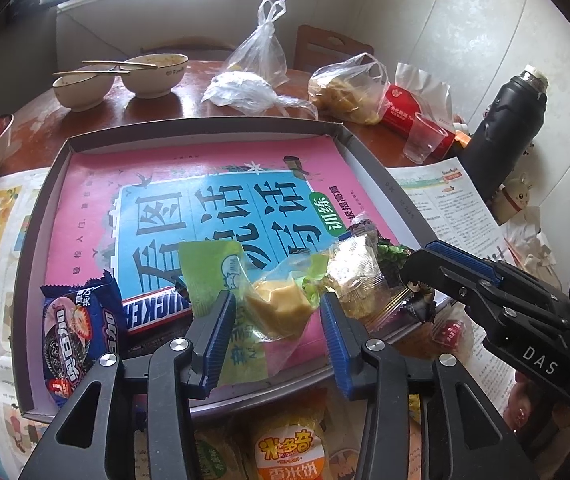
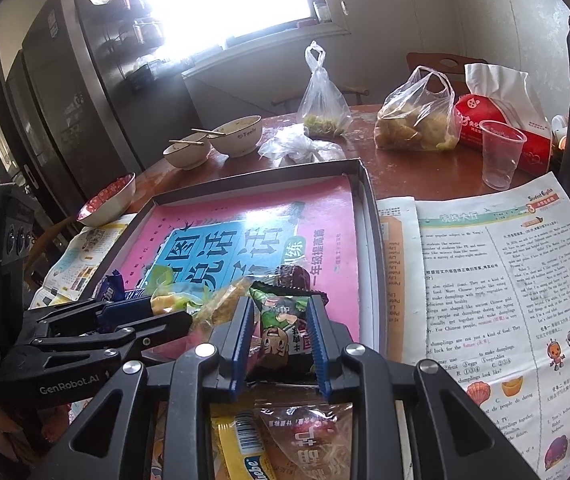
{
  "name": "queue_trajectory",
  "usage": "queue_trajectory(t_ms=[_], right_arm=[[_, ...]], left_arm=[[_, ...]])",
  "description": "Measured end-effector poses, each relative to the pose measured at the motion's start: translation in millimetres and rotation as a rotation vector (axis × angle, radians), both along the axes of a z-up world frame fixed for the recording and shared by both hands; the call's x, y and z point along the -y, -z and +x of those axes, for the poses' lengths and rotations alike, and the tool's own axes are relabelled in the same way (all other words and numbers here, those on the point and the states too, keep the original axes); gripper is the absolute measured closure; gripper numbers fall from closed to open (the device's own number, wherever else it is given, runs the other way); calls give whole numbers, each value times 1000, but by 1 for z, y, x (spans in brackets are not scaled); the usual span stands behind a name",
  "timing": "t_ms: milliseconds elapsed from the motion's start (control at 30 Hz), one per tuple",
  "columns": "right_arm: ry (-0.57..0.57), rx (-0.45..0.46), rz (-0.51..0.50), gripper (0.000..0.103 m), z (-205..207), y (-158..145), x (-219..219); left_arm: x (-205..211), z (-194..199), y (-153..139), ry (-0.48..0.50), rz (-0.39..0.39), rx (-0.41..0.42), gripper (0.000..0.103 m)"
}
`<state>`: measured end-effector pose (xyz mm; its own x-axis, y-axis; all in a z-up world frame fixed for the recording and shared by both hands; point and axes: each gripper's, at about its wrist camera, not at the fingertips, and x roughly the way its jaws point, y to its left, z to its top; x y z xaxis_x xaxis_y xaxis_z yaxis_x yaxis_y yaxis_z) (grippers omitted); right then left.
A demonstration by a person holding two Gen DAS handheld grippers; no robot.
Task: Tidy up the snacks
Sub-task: 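Lower the green snack pack and open the right tool while the left tool releases the cake bag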
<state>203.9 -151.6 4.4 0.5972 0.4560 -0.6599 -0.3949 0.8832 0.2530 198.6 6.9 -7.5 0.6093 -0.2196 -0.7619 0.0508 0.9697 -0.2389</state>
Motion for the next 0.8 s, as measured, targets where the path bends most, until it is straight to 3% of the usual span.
queue_trajectory(t_ms=[333, 500, 800], right_arm=[[8, 2, 9, 68, 0, -4, 3], [13, 3, 14, 63, 0, -6, 4], [12, 20, 15, 54, -4, -11, 4]], left_arm=[[-5, -6, -4, -12, -3, 6, 54], [-8, -11, -10, -23, 2, 20, 43], [-19, -22, -21, -49, 3, 45, 40]])
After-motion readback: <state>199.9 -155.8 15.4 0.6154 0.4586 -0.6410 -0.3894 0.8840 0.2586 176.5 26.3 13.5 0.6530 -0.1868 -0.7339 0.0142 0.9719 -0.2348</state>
